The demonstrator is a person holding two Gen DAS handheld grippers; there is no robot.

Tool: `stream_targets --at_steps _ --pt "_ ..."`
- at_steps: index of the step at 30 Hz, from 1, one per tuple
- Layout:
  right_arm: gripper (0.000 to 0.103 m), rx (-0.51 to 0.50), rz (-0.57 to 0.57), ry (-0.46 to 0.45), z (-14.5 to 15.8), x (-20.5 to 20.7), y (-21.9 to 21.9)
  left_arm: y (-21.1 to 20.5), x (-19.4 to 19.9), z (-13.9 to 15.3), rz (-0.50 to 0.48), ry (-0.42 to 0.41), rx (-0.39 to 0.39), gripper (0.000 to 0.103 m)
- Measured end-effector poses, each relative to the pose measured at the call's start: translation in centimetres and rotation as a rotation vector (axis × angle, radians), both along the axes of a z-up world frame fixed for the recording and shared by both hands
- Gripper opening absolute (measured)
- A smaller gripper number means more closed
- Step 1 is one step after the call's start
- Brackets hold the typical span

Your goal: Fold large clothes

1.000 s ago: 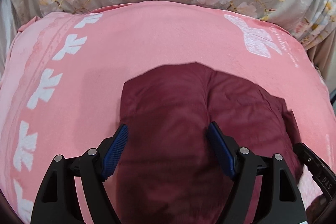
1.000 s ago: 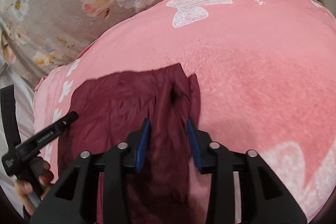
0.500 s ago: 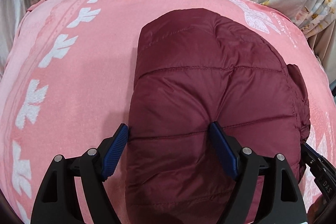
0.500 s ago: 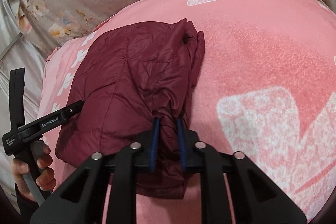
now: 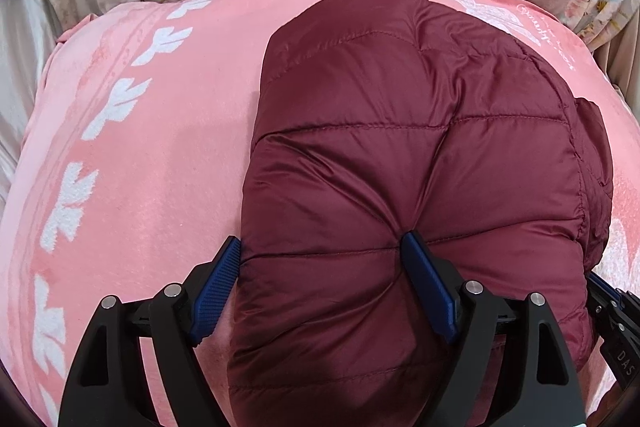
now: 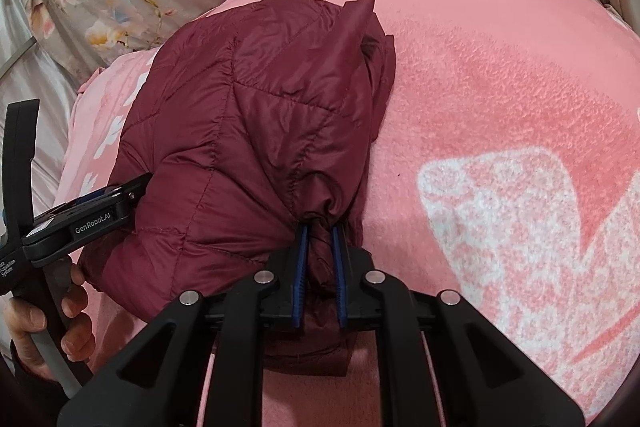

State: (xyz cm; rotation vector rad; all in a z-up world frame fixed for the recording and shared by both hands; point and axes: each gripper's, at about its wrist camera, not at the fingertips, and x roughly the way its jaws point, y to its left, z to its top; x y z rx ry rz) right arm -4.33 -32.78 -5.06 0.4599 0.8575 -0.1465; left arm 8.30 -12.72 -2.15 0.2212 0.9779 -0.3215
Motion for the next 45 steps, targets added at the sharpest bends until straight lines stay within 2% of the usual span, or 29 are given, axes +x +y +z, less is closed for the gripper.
stream_targets --at_steps 11,15,19,23,26,28,31,32,37,45 --pt "0.011 -0.001 -0.004 -0.019 -0.5 0.1 0.2 0.0 0.0 -0.5 -0.006 -0.020 0.011 0.084" --pt "0.011 0.044 -0.016 -0.008 -0.2 -0.2 -0.6 0.6 0.4 -0.2 -0.010 0.008 -0.010 0.085" --pt "0.016 0.076 -0.063 -0.010 2.0 -1.4 -2.0 1.7 0.6 1.7 -0.021 0.039 -0.017 0.077" --pt "0.016 0.010 -0.084 -0.085 5.9 -0.9 -2.6 1.8 1.2 5.1 -0.016 -0.020 -0.051 0.076" --pt "0.016 -0.023 -0.060 -0.106 7.1 1.0 -2.5 0.2 2.2 6.6 -0.023 -0.050 -0.067 0.076" --pt "0.016 -0.068 -0.050 -0.089 6.8 2.8 -2.3 -1.6 3.0 6.3 -0.012 -0.064 -0.041 0.076" --pt "0.016 -0.107 -0.059 -0.034 5.2 4.8 -2.4 -3.5 4.2 4.1 -0.007 -0.021 -0.008 0.077" --pt "0.016 -0.114 -0.058 -0.025 4.7 5.1 -2.5 -4.0 4.5 3.3 0.000 -0.016 0.003 0.080" --pt "0.019 -0.086 -0.070 0.007 1.9 5.6 -3.2 -4.4 4.1 2.2 0.009 -0.052 0.024 0.086" --pt "0.021 -0.086 -0.072 -0.006 0.5 5.8 -3.1 -4.6 4.1 0.9 0.012 -0.084 0.028 0.090"
